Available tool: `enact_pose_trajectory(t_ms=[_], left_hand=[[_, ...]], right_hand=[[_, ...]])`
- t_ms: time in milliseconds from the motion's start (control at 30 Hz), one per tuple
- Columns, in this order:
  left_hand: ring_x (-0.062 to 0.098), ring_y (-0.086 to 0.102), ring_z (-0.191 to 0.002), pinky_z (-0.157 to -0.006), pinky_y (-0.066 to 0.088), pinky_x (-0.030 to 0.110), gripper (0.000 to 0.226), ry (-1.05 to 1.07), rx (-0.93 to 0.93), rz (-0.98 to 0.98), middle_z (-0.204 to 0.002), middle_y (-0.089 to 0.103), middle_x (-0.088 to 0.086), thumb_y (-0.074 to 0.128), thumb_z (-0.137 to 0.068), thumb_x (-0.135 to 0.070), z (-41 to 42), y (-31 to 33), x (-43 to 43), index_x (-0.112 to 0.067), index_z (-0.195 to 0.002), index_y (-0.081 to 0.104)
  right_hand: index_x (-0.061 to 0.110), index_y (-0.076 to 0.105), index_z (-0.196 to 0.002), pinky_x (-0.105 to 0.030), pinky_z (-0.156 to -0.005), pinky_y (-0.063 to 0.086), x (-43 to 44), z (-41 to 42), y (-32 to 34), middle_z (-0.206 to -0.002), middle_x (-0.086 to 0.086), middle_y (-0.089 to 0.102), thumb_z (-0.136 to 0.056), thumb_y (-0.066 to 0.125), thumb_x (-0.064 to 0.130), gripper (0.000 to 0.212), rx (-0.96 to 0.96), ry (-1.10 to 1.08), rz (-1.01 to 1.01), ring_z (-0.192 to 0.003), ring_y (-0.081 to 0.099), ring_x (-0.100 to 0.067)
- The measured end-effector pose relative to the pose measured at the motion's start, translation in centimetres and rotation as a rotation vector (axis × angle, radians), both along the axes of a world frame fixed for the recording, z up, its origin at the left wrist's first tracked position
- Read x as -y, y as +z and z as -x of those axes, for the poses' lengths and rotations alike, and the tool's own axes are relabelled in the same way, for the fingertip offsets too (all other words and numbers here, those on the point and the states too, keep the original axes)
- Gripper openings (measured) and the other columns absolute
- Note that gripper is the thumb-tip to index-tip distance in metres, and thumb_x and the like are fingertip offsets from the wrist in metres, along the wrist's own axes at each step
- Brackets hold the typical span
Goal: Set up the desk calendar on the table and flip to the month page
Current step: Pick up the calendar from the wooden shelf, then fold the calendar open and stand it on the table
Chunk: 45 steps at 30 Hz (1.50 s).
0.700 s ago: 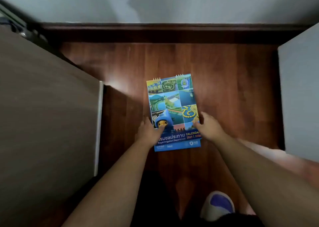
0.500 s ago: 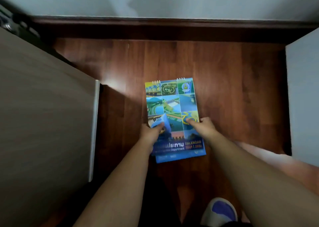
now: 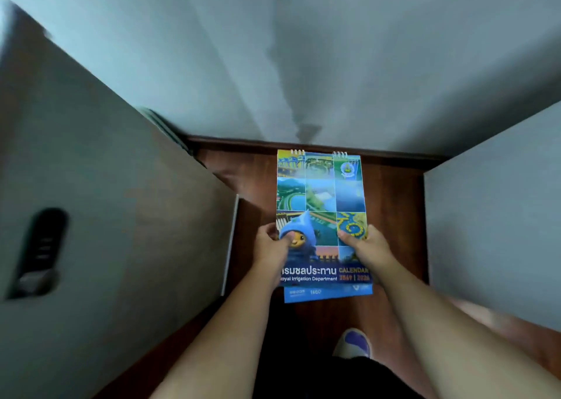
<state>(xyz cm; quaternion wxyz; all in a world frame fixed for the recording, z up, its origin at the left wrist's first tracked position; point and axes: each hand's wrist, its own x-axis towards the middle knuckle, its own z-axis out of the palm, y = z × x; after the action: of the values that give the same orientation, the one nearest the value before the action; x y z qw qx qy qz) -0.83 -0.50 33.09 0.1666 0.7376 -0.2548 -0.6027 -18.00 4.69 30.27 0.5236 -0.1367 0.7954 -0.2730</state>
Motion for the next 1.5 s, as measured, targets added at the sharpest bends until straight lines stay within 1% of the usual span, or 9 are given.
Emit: enact_pose_trajectory(t_ms=[333,433,567,667,933,1133,1233,1333,1500], left_hand=[[0.036,0.066,-0.100,-0.090,0.052,0.054,0.022,0.067,-0.154,0.354,-0.108,0.068,0.015,0.059,-0.089,-0.011,-2.5,33.1,1.7,-0.014,-0.111,0.060],[0.034,0.064,-0.088,-0.087,0.051,0.053,0.018,0.205,-0.236,0.515,-0.100,0.066,0.019,0.056,-0.089,-0.001,-5.2,39.9,0.6,-0.019,-0.088,0.060],[0.031,0.063,-0.070,-0.068,0.055,0.043,0.022,0.352,-0.289,0.706,-0.087,0.065,0.018,0.053,-0.087,0.008,-12.5,47.9,-2.6,-0.011,-0.096,0.059],[0.017,0.064,-0.052,-0.045,0.053,0.025,0.030,0.437,-0.213,0.812,-0.079,0.062,0.012,0.053,-0.086,0.009,-19.2,51.9,-6.6,-0.007,-0.112,0.054],[0.032,0.061,-0.102,-0.095,0.050,0.046,0.032,0.604,0.307,0.905,-0.113,0.065,0.020,0.053,-0.084,0.011,-37.7,55.7,-20.6,-0.005,-0.111,0.054],[0.027,0.061,-0.094,-0.078,0.052,0.029,0.025,0.687,0.581,0.765,-0.104,0.060,0.014,0.050,-0.083,0.007,-51.8,54.0,-29.5,-0.002,-0.107,0.049],[0.033,0.057,-0.110,-0.095,0.049,0.047,0.039,0.796,0.609,0.685,-0.119,0.059,0.019,0.057,-0.083,0.001,-56.9,51.6,-32.5,-0.003,-0.120,0.045],[0.027,0.057,-0.111,-0.092,0.052,0.041,0.051,0.878,0.508,0.692,-0.125,0.058,0.014,0.068,-0.079,-0.002,-59.7,49.5,-34.2,-0.009,-0.121,0.040],[0.018,0.059,-0.107,-0.092,0.049,0.033,0.073,0.956,0.160,0.858,-0.123,0.056,0.006,0.078,-0.070,-0.036,-62.6,49.7,-33.6,-0.021,-0.124,0.031]], right_hand=[[0.012,0.062,-0.107,-0.044,-0.096,0.046,6.7,-1.3,33.3,-0.113,-0.014,0.057,-0.069,0.077,0.040,0.049,-0.259,0.279,0.426,-0.108,0.053,-0.030],[0.021,0.051,-0.098,-0.035,-0.075,0.052,7.6,-3.9,41.0,-0.098,-0.008,0.063,-0.069,0.079,0.028,0.041,-0.138,0.350,0.633,-0.088,0.062,-0.022],[0.034,0.036,-0.109,-0.038,-0.068,0.056,8.1,-10.6,49.6,-0.088,-0.006,0.066,-0.068,0.081,0.020,0.063,0.049,0.515,0.793,-0.076,0.067,-0.022],[0.012,0.053,-0.113,-0.033,-0.066,0.057,7.7,-17.4,54.1,-0.095,-0.011,0.071,-0.072,0.077,0.010,0.048,0.284,0.702,0.782,-0.074,0.068,-0.021],[0.002,0.063,-0.111,-0.033,-0.067,0.053,0.3,-38.6,59.0,-0.099,-0.015,0.069,-0.074,0.074,0.002,0.039,0.326,1.333,0.640,-0.084,0.064,-0.027],[0.002,0.054,-0.122,-0.043,-0.075,0.056,-8.0,-55.1,56.5,-0.115,-0.018,0.065,-0.073,0.077,0.006,0.054,0.287,1.535,0.609,-0.102,0.062,-0.031],[-0.001,0.056,-0.117,-0.036,-0.069,0.055,-11.5,-61.0,53.7,-0.103,-0.019,0.066,-0.074,0.075,0.005,0.047,0.260,1.594,0.609,-0.086,0.064,-0.027],[-0.008,0.062,-0.111,-0.016,-0.044,0.046,-13.4,-64.4,50.7,-0.088,-0.017,0.066,-0.074,0.074,0.001,0.040,0.183,1.645,0.667,-0.060,0.058,-0.016],[-0.003,0.066,-0.105,-0.030,-0.063,0.044,-14.3,-66.9,47.3,-0.094,-0.022,0.071,-0.079,0.070,0.015,0.032,0.033,1.710,0.731,-0.074,0.063,-0.027]])
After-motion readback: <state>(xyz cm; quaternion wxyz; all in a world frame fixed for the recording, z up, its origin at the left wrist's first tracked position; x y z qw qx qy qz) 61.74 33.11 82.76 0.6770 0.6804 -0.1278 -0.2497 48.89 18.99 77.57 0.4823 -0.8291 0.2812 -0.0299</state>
